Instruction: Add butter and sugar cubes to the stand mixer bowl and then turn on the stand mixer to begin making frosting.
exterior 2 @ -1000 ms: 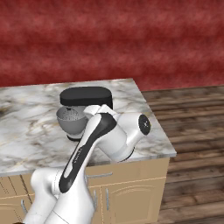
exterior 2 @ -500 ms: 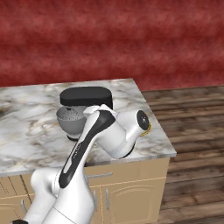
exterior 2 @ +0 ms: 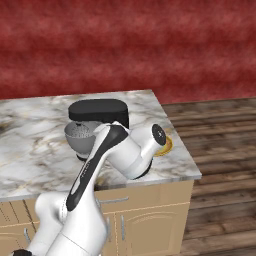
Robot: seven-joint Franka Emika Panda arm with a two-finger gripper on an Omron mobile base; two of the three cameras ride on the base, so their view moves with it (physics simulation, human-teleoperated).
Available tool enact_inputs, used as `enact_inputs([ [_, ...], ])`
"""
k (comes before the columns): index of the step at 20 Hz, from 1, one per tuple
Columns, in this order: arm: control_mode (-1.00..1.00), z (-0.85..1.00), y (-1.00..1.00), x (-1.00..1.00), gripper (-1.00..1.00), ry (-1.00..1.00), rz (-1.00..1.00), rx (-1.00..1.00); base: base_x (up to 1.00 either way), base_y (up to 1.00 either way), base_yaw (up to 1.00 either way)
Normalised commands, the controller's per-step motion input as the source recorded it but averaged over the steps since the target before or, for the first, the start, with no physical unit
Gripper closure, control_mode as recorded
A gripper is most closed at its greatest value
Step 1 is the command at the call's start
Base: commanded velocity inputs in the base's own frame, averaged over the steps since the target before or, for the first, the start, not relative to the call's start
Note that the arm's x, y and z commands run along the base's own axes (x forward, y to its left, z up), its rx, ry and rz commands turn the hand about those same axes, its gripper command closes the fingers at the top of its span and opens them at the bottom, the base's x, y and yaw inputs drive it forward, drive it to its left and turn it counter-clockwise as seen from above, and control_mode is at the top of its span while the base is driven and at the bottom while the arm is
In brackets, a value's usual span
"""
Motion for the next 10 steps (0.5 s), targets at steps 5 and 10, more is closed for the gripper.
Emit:
enact_inputs([
  [5, -1.0, -0.22, 0.22, 0.0, -1.0, 0.0, 0.0, -0.08, 0.0, 0.0, 0.0],
  [10, -1.0, -0.2, 0.15, 0.0, -1.0, 0.0, 0.01, -0.07, 0.0, 0.0, 0.0],
])
